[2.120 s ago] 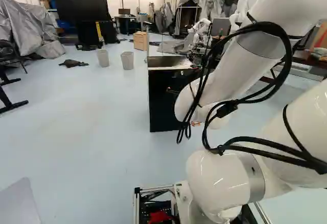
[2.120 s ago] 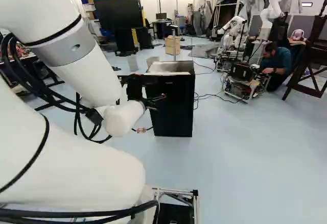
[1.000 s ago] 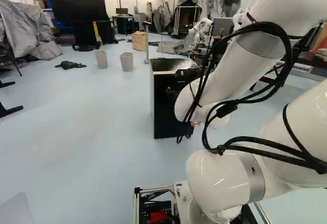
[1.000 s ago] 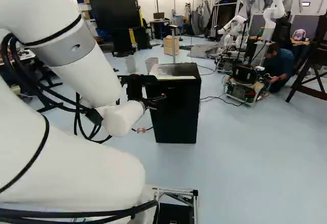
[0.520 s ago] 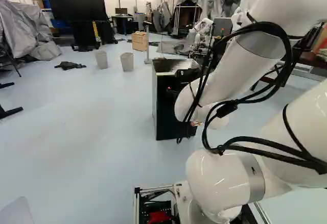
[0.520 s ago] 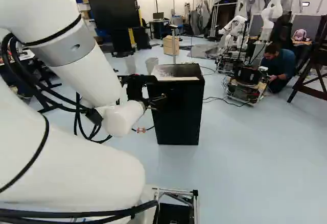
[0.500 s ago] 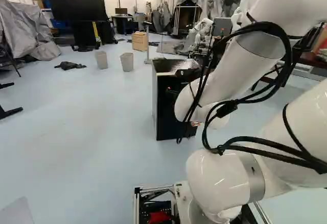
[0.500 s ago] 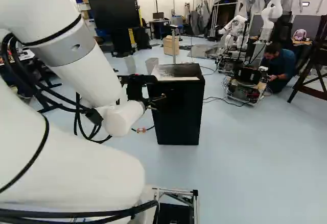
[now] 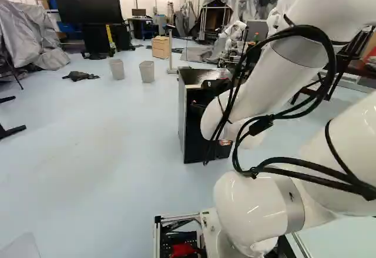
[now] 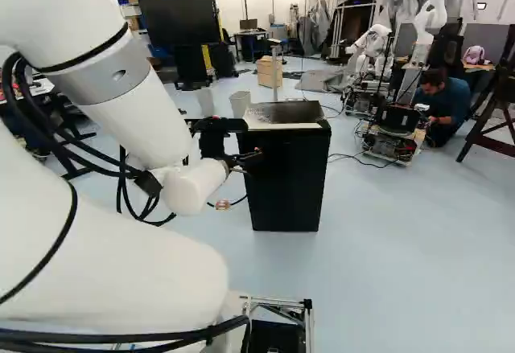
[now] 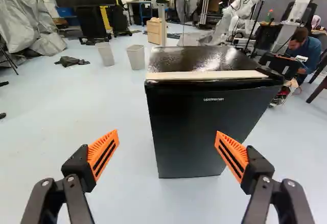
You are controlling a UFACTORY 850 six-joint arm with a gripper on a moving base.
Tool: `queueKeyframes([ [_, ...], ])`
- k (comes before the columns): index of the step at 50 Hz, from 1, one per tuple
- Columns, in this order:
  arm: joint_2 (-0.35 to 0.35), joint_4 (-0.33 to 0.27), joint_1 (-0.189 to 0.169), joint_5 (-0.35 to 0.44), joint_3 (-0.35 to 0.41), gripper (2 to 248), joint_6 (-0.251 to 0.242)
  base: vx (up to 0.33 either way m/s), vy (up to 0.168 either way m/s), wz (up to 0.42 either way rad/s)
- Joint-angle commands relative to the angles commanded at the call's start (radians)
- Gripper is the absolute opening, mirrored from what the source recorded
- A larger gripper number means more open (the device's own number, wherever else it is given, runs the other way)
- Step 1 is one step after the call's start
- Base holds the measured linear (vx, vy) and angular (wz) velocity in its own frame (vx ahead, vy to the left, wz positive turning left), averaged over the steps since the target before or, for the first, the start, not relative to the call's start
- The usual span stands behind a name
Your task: Grab a drink from the fridge
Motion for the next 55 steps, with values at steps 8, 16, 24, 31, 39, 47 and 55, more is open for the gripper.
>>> queueKeyframes([
  [8, 0.000, 0.000, 0.000, 0.000, 0.000, 247, 0.000, 0.049, 0.086, -0.014],
  [16, 0.000, 0.000, 0.000, 0.000, 0.000, 247, 0.000, 0.048, 0.085, -0.014],
  [24, 0.000, 0.000, 0.000, 0.000, 0.000, 247, 0.000, 0.049, 0.083, -0.015],
  [31, 0.000, 0.000, 0.000, 0.000, 0.000, 247, 0.000, 0.047, 0.083, -0.011],
  [39, 0.000, 0.000, 0.000, 0.000, 0.000, 247, 0.000, 0.049, 0.086, -0.014],
  [47, 0.000, 0.000, 0.000, 0.000, 0.000, 247, 0.000, 0.049, 0.088, -0.015],
  [55, -0.009, 0.000, 0.014, 0.000, -0.008, 247, 0.000, 0.025, 0.049, 0.004],
])
